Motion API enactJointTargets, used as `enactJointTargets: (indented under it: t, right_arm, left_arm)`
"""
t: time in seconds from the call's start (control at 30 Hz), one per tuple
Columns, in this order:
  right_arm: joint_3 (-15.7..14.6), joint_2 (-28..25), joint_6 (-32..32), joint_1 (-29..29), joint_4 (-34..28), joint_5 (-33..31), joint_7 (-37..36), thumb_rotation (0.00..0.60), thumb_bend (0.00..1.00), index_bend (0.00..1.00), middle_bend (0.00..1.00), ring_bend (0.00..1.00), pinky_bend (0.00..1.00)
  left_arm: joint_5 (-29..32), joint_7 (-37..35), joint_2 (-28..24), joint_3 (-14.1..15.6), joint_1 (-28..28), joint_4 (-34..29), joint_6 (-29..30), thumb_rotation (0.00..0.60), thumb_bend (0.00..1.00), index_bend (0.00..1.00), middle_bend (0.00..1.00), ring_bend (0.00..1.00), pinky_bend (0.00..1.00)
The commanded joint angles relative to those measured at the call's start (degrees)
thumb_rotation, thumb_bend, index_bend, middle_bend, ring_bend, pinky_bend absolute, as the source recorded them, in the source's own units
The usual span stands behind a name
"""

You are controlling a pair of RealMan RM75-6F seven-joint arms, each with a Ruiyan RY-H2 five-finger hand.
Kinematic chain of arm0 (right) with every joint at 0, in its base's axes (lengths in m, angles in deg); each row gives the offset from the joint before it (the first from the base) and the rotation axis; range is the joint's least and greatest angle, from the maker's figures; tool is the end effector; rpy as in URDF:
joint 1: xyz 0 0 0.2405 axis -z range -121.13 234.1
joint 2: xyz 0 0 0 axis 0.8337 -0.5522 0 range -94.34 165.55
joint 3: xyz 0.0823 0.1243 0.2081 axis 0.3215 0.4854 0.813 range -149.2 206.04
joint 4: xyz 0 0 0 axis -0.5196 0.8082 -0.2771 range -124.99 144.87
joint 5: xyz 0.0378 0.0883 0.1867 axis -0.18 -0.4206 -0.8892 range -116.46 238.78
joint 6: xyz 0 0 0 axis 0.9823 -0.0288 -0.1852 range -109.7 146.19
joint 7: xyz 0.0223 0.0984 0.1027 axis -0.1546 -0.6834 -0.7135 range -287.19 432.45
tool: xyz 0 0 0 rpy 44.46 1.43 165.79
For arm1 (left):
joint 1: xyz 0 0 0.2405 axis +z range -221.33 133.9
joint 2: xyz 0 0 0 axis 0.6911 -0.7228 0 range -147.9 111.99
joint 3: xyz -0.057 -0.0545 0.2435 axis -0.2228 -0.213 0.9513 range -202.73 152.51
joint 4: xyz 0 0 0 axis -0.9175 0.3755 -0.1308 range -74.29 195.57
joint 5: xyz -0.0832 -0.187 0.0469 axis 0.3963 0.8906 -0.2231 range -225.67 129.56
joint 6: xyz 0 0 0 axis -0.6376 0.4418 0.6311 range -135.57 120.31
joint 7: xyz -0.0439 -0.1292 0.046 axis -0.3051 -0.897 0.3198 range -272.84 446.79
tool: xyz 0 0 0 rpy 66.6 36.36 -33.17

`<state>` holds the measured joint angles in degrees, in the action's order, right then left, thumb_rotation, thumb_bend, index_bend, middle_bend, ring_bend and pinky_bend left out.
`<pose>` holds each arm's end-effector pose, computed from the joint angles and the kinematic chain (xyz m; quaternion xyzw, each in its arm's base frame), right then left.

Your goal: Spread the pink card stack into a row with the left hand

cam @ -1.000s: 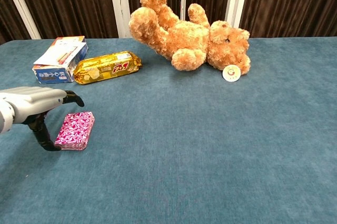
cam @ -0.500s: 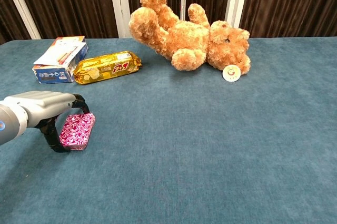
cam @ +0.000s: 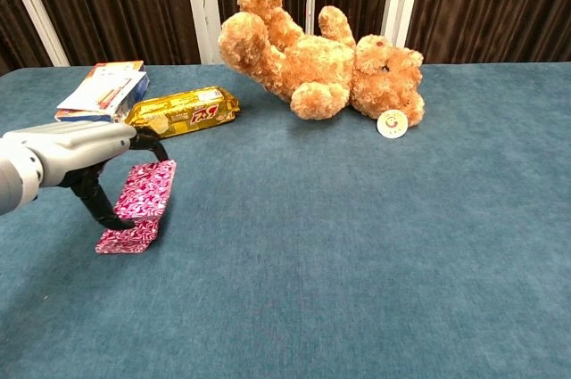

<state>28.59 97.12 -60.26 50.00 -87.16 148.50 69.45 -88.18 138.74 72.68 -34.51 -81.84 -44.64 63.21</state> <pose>-0.2998 -0.1766 0.1432 0.6192 -0.4469 0.3766 0.5244 -0.1436 0.2798 -0.0202 -0.7236 -0.4245 -0.2469 0.4851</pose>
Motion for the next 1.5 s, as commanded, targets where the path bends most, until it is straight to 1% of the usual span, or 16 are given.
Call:
enactJointTargets:
  t: [0.03,0.23,0.33,0.57,0.7,0.8,0.97,1.07,1.23,1.33,1.4,1.5]
  right_arm:
    - [0.0,0.0,0.0,0.0,0.0,0.0,0.0,0.600,0.36,0.00,0.00,0.00,0.05]
    - [0.0,-0.1,0.0,0.0,-0.1,0.0,-0.3,0.600,0.36,0.00,0.00,0.00,0.05]
    - [0.0,-0.1,0.1,-0.1,-0.1,0.0,-0.5,0.600,0.36,0.00,0.00,0.00,0.05]
    - [0.0,-0.2,0.2,-0.1,0.0,0.0,-0.9,0.600,0.36,0.00,0.00,0.00,0.05]
    - [0.0,-0.2,0.2,-0.1,0.0,0.1,-0.9,0.600,0.36,0.00,0.00,0.00,0.05]
    - [0.0,-0.2,0.2,-0.1,0.0,0.1,-0.8,0.600,0.36,0.00,0.00,0.00,0.05]
    - [0.0,-0.2,0.1,-0.1,0.0,0.1,-0.7,0.600,0.36,0.00,0.00,0.00,0.05]
    - [0.0,-0.2,0.1,-0.1,0.0,0.0,-0.7,0.600,0.36,0.00,0.00,0.00,0.05]
    - [0.0,-0.3,0.0,-0.1,0.0,0.1,-0.8,0.600,0.36,0.00,0.00,0.00,0.05]
    - [0.1,-0.3,0.1,-0.1,-0.1,0.1,-0.7,0.600,0.36,0.00,0.00,0.00,0.05]
    - [-0.1,-0.2,0.0,-0.1,-0.1,0.2,-0.6,0.600,0.36,0.00,0.00,0.00,0.05]
    - [-0.1,-0.1,0.0,0.0,-0.1,0.2,-0.4,0.600,0.36,0.00,0.00,0.00,0.05]
  left_arm:
    - [0.3,0.5,0.8,0.1,-0.8,0.1,0.0,0.600,0.44,0.50,0.00,0.00,0.00]
    - [2.1,2.0,4.6,-0.5,-3.1,2.3,0.0,0.600,0.44,0.49,0.00,0.00,0.00]
    - [3.7,3.1,6.7,-1.0,-4.4,3.7,0.0,0.600,0.41,0.43,0.00,0.00,0.00]
    - [7.5,5.8,9.7,-1.2,-6.5,5.8,0.7,0.600,0.27,0.19,0.00,0.00,0.00]
    - [8.5,6.2,10.2,-1.1,-7.0,6.1,0.9,0.600,0.24,0.11,0.00,0.00,0.00]
    - [9.1,6.2,10.5,-1.1,-7.3,6.3,1.1,0.600,0.24,0.06,0.00,0.00,0.00]
    - [9.3,6.1,10.3,-1.0,-7.5,6.0,1.4,0.600,0.24,0.06,0.00,0.00,0.00]
    - [9.3,6.2,9.4,-0.7,-7.4,5.2,2.0,0.600,0.24,0.08,0.00,0.00,0.00]
    - [10.1,7.1,5.7,0.3,-6.7,2.2,3.7,0.600,0.24,0.14,0.00,0.00,0.00]
    - [10.8,7.0,3.5,0.8,-6.2,1.5,4.2,0.600,0.26,0.19,0.00,0.00,0.00]
    - [11.3,6.3,2.3,0.9,-5.8,1.6,3.9,0.600,0.26,0.19,0.00,0.00,0.00]
    - [12.4,5.5,1.2,1.1,-5.5,2.4,2.9,0.600,0.26,0.17,0.00,0.00,0.00]
